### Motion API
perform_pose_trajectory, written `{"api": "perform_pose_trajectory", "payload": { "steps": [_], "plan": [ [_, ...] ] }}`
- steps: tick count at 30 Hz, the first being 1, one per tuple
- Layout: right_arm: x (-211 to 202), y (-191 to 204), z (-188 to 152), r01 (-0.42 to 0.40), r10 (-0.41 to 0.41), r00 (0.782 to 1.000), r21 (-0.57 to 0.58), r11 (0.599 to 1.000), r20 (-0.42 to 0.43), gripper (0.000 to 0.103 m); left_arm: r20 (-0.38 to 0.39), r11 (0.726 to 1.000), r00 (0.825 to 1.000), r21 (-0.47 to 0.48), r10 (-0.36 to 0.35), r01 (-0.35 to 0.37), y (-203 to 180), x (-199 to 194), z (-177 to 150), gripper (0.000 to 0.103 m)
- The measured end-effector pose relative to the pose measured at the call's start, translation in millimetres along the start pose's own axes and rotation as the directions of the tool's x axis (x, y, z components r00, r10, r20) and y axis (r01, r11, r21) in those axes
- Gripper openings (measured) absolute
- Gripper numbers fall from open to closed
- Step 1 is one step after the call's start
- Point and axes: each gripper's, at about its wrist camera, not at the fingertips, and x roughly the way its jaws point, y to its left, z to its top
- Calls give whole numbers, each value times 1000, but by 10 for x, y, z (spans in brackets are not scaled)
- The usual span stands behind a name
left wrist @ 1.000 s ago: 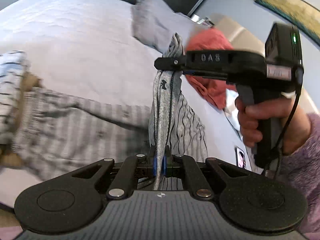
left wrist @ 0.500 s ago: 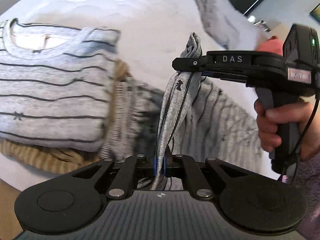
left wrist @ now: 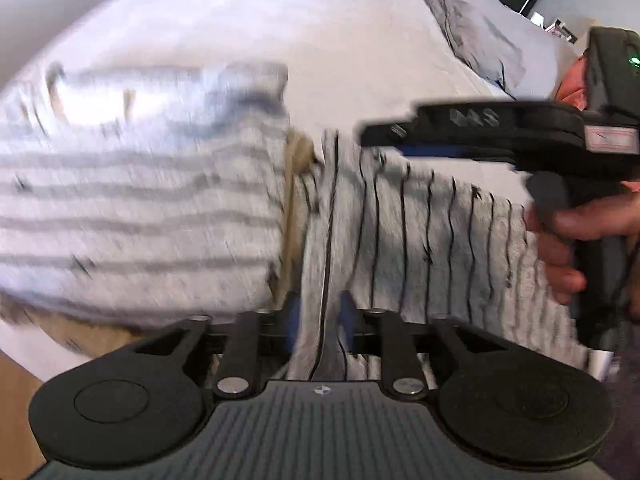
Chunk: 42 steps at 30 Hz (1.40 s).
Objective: Fold clothes
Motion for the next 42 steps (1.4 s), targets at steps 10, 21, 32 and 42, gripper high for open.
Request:
{"api": "perform_pose_trajectory", "payload": {
  "steps": [10,21,32,42],
  "plan": [
    [-1224,-673,-332,164,-169,983,72,984,66,70,68,993,992,62,-109,104,-452,-39,-91,35],
    [-2196,-1456,-1323,307,-317,948,190,932,21,71,22,939,967,245,-255,242,-1531,-36,-194,35],
    [-2321,-1793,-2170,277,-269,961,235,932,-65,71,-59,849,943,418,-328,322,-2625,365,81,40],
    [-2290,-1804,-2238,209,-194,977,196,958,-93,71,-193,753,940,563,-281,341,-3688,990,413,48]
  ]
}}
